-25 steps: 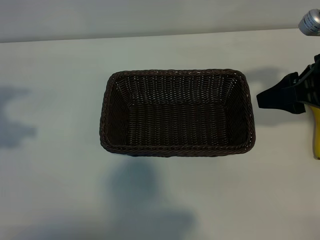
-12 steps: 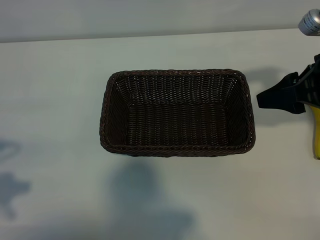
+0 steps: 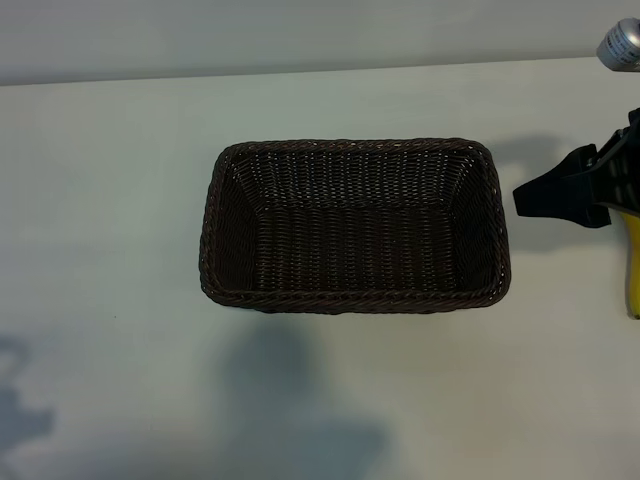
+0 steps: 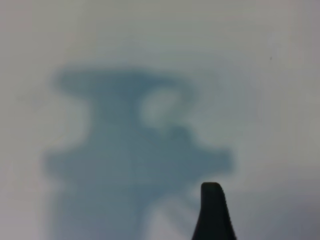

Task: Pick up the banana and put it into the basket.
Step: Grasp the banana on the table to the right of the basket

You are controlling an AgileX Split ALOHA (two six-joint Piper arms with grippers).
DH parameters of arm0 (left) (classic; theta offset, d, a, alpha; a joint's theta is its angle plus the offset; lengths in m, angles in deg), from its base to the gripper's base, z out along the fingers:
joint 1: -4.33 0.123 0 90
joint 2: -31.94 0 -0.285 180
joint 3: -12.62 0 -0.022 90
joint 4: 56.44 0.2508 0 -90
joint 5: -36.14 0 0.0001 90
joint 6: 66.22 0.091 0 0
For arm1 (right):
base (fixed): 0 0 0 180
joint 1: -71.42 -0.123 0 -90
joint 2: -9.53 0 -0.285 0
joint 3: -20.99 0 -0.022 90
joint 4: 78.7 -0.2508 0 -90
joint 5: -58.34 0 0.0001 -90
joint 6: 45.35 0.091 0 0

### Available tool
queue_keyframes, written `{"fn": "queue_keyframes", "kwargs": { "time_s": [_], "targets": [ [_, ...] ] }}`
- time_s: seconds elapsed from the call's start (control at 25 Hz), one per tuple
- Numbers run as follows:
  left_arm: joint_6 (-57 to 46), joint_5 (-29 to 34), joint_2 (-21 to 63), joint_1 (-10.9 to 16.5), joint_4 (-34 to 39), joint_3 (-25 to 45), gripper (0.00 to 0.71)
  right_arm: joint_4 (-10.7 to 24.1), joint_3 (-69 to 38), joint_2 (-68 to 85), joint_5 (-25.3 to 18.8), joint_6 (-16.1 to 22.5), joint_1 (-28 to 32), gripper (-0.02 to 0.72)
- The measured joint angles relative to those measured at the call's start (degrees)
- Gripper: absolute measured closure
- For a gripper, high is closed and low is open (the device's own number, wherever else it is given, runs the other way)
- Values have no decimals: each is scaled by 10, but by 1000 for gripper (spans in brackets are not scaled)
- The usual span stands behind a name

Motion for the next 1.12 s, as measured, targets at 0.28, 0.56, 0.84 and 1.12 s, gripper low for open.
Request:
{"fn": "queue_keyframes", "kwargs": {
  "time_s": [0.28,0.56,0.84,1.12],
  "targets": [
    [-1,-3,63,0,0,0,171,0,0,0,0,0,0,119],
    [0,-2,168,0,2,0,171,0,0,0,0,0,0,119],
    [0,-2,169,-1,2,2,171,0,0,0,0,0,0,119],
    [0,-2,169,-1,3,2,171,5,0,0,2,35,0,119]
  ]
}}
